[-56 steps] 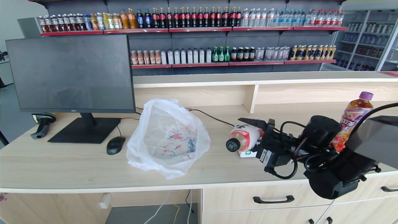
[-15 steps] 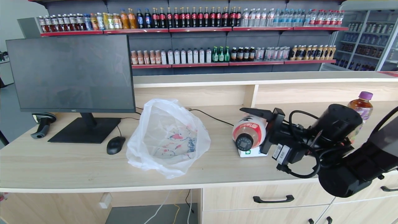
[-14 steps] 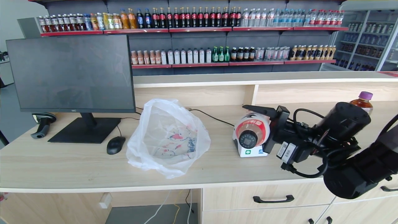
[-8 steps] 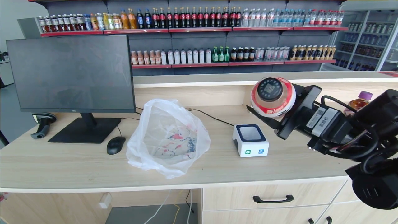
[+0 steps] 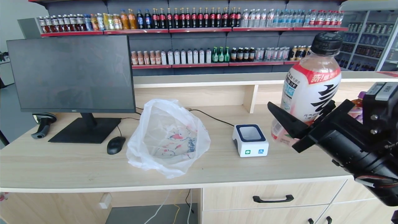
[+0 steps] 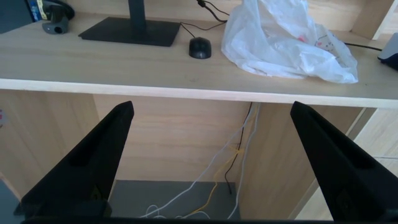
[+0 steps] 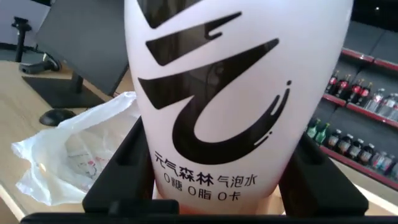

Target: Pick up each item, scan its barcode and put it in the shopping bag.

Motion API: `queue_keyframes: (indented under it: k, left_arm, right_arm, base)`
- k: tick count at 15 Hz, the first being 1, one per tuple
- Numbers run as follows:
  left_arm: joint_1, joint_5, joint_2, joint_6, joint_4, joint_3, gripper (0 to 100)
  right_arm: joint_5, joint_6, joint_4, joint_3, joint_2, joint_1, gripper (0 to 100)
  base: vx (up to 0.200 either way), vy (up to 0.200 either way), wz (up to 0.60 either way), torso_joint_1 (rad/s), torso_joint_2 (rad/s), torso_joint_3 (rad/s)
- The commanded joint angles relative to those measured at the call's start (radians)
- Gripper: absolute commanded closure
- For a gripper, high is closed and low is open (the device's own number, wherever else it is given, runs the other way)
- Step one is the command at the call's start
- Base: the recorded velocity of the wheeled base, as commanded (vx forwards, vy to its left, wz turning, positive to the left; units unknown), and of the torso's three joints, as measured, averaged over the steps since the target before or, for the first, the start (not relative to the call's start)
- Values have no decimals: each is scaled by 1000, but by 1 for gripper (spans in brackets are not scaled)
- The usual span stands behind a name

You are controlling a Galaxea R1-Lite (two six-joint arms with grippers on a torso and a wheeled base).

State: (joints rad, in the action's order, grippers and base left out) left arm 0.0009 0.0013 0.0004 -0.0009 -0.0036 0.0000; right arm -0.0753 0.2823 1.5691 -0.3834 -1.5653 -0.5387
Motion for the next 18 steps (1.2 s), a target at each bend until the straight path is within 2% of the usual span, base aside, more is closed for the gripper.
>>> queue_keyframes:
  k: [1, 3, 6, 9, 11, 14, 18]
  left_arm:
    - [1, 0, 0, -1, 1, 0, 0]
    - [-1, 0, 0, -1, -1, 0, 0]
    - [-1, 0, 0, -1, -1, 0, 0]
    - [-1, 0, 0, 1, -1, 0, 0]
    - [1, 0, 0, 1, 1, 0, 0]
    - [1, 0, 0, -2, 1, 0, 0]
    - [-1, 0, 0, -1, -1, 0, 0]
  right_arm:
    - [71, -81, 2, 49, 13, 0, 100]
    - [198, -250, 2, 66, -25, 0, 100]
    - [253, -273, 2, 77, -67, 2, 100]
    - [255, -267, 2, 121, -88, 0, 100]
    - [255, -269, 2, 58, -101, 0, 100]
    - [255, -269, 2, 44, -119, -30, 100]
    - [253, -270, 2, 29, -114, -37, 100]
  base:
    - [0, 0, 0, 0, 0, 0]
    - [0, 0, 0, 0, 0, 0]
    - [0, 0, 0, 0, 0, 0]
    - [0, 0, 0, 0, 0, 0]
    - [0, 0, 0, 0, 0, 0]
    - [200, 0, 0, 4, 2, 2]
    - [0, 0, 0, 0, 0, 0]
